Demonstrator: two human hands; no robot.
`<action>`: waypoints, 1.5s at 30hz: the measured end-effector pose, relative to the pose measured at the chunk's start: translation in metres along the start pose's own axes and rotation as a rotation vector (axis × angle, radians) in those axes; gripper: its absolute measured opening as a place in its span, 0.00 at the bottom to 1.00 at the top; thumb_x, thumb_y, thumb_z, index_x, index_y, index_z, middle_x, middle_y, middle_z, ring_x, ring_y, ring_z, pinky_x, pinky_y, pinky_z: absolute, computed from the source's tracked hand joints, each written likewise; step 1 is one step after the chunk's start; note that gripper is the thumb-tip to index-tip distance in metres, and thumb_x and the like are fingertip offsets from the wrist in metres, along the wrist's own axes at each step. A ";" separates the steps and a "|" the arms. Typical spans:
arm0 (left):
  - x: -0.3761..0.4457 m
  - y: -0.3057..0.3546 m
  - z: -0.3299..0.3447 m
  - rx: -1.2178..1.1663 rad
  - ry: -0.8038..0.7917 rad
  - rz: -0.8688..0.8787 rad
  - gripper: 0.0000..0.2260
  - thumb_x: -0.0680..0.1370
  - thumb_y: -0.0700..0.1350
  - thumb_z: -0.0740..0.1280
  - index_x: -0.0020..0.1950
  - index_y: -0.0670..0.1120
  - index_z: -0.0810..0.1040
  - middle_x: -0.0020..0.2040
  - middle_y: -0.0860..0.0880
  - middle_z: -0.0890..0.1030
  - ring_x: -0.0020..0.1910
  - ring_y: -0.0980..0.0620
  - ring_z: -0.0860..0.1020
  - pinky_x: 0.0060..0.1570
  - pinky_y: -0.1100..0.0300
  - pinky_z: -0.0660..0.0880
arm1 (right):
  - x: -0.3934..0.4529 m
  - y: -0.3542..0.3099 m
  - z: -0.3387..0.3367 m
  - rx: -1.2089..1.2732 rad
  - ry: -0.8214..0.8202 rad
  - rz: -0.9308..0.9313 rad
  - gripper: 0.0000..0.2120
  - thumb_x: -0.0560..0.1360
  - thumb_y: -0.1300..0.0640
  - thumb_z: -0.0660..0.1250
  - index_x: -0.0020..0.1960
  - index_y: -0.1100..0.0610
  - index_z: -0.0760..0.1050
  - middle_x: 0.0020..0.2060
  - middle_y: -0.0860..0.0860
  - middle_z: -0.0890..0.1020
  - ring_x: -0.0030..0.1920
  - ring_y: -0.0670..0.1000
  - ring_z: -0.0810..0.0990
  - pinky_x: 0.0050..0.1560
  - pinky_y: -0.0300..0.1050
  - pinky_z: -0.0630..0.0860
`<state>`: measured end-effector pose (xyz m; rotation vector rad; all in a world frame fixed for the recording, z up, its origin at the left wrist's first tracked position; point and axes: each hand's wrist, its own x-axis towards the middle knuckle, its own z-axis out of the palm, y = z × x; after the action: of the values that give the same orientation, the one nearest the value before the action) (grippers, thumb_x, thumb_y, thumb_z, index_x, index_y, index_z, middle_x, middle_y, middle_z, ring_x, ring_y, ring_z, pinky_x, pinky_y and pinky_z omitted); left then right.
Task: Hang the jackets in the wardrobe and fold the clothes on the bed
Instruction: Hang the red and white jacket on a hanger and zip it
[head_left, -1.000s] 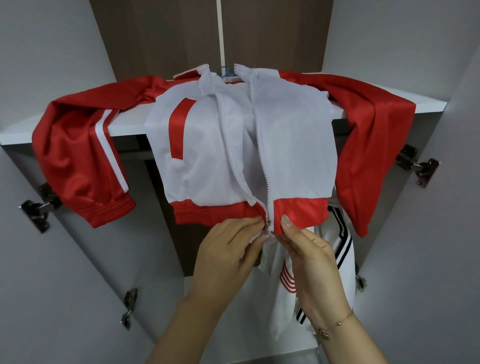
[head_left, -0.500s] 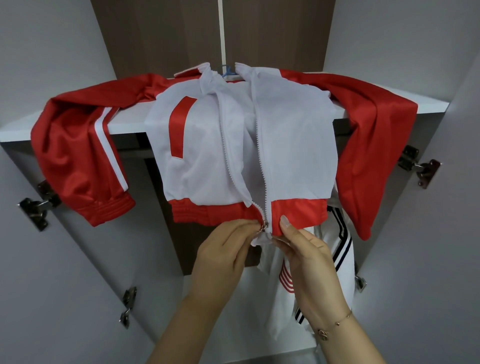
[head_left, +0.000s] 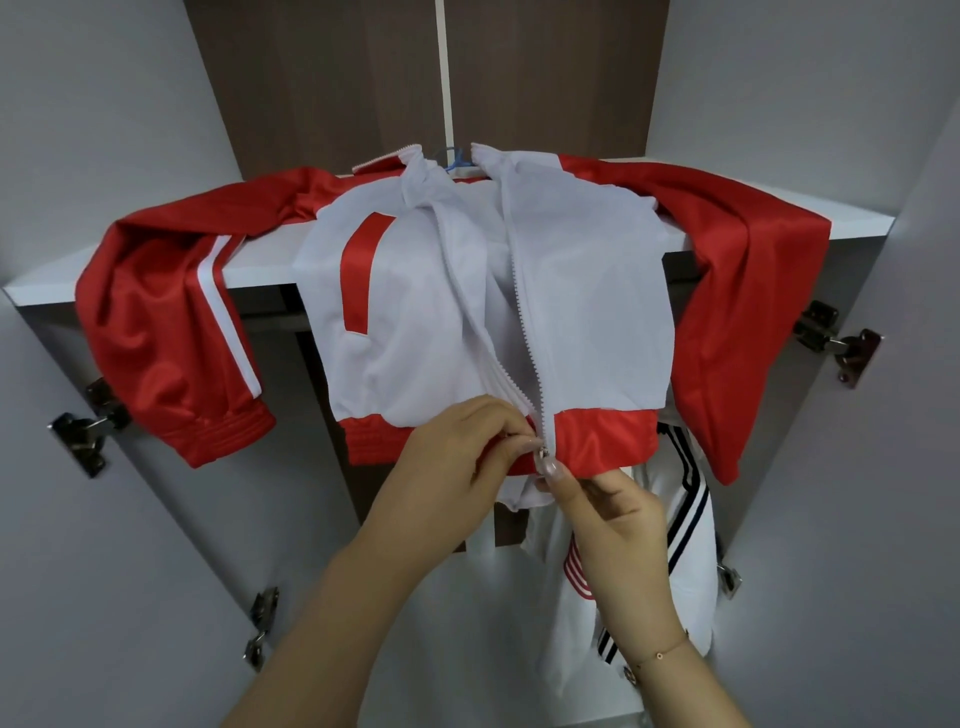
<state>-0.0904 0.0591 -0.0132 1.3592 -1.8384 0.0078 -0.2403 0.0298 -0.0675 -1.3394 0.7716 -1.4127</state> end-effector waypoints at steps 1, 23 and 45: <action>0.002 0.000 0.000 0.002 0.004 -0.018 0.04 0.80 0.43 0.66 0.48 0.47 0.80 0.45 0.56 0.80 0.47 0.58 0.77 0.50 0.64 0.75 | 0.001 0.000 0.000 -0.022 -0.001 -0.025 0.08 0.71 0.51 0.70 0.42 0.56 0.83 0.36 0.62 0.82 0.40 0.64 0.80 0.46 0.49 0.79; 0.009 0.002 0.018 0.059 0.184 -0.035 0.02 0.77 0.38 0.70 0.44 0.43 0.80 0.49 0.53 0.81 0.49 0.59 0.77 0.54 0.69 0.72 | -0.001 0.000 0.011 0.233 0.024 0.140 0.14 0.73 0.53 0.68 0.49 0.64 0.81 0.38 0.55 0.85 0.40 0.49 0.85 0.43 0.33 0.78; 0.042 -0.011 -0.024 0.080 -0.544 -0.094 0.07 0.78 0.52 0.67 0.47 0.67 0.75 0.42 0.68 0.75 0.47 0.67 0.75 0.46 0.73 0.70 | 0.005 -0.002 -0.004 0.139 0.018 0.111 0.16 0.73 0.51 0.68 0.40 0.67 0.78 0.31 0.53 0.82 0.34 0.47 0.81 0.43 0.34 0.77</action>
<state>-0.0702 0.0319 0.0235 1.6133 -2.2304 -0.3740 -0.2439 0.0254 -0.0645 -1.1614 0.7342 -1.3670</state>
